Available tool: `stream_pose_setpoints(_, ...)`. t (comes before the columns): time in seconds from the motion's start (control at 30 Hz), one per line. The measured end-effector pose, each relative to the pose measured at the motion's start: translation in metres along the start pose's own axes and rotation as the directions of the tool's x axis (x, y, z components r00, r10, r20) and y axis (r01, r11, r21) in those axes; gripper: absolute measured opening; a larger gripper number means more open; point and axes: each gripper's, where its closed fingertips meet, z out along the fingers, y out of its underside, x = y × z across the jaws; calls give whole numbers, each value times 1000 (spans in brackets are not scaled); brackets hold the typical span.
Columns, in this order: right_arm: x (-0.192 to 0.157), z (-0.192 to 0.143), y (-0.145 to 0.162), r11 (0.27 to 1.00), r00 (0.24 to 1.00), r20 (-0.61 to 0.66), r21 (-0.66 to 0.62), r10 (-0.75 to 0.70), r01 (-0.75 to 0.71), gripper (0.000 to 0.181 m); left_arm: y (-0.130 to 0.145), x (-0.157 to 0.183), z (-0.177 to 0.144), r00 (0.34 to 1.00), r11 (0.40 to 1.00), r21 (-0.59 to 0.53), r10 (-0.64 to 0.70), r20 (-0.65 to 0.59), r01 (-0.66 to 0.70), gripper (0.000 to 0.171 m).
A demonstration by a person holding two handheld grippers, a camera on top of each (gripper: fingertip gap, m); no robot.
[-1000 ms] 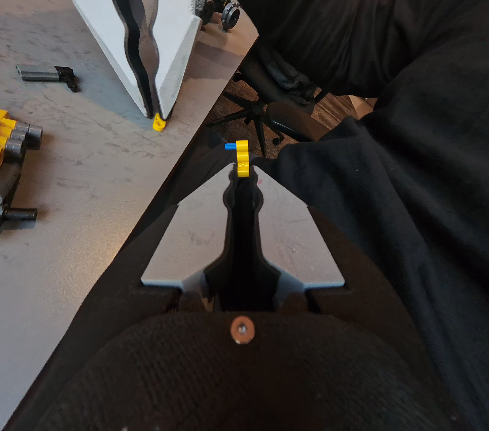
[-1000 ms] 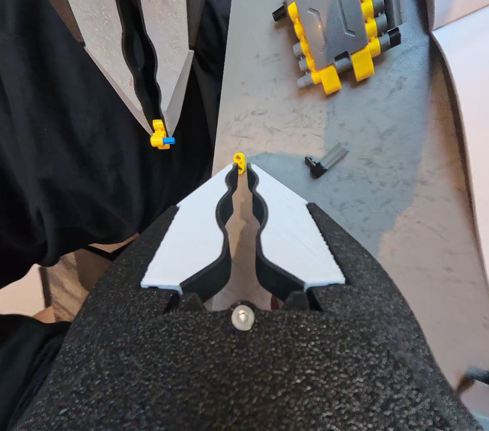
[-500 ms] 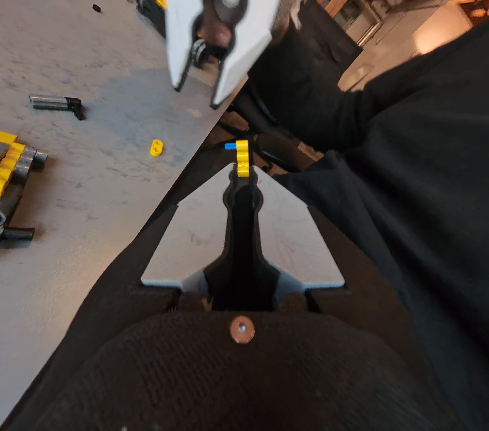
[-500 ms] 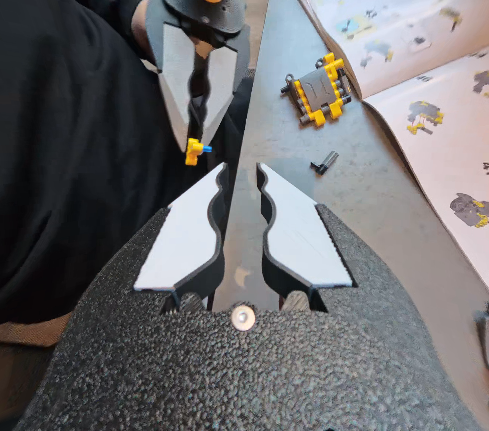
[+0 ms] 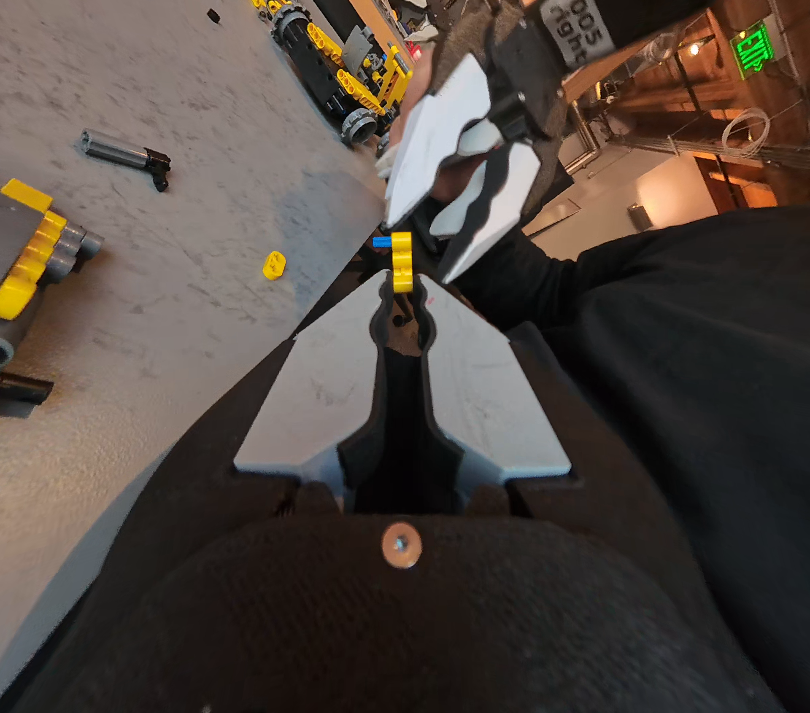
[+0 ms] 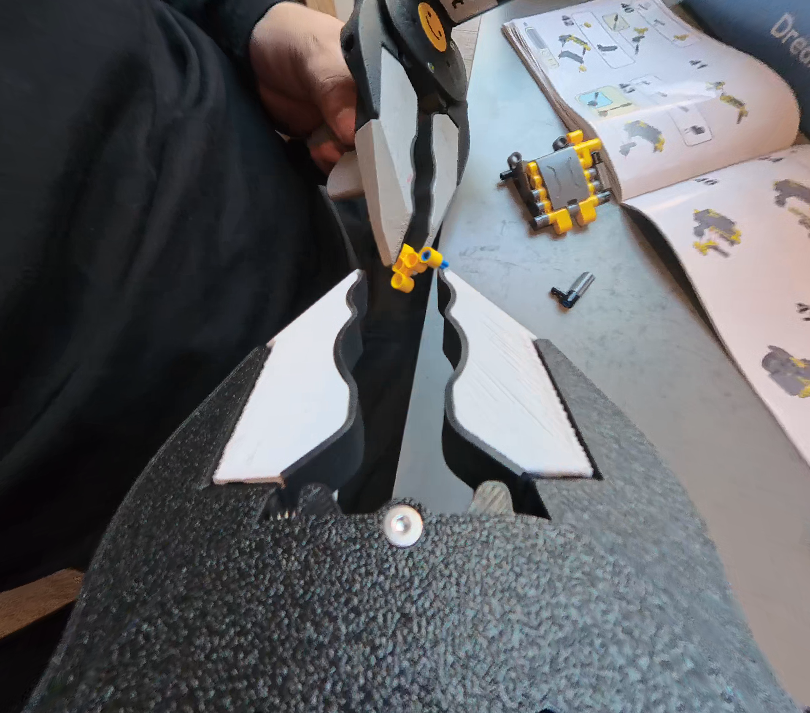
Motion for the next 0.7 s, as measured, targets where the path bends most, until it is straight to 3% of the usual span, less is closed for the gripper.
stream_pose_setpoints(0.23, 8, 2, 5, 965, 941, -234, -150, -245, 214, 34, 3, -6, 3, 988, 988, 10, -154, -22, 155, 5)
stream_pose_setpoints(0.37, 10, 5, 10, 943, 922, -239, -213, -305, 256, 33, 3, -5, 4, 978, 979, 10, -201, -49, 202, 6)
stream_pose_setpoints(0.7, 11, 14, 11, 930, 917, -218, -237, -334, 283, 24, 3, -2, 3, 970, 972, 16, -232, -69, 234, 6)
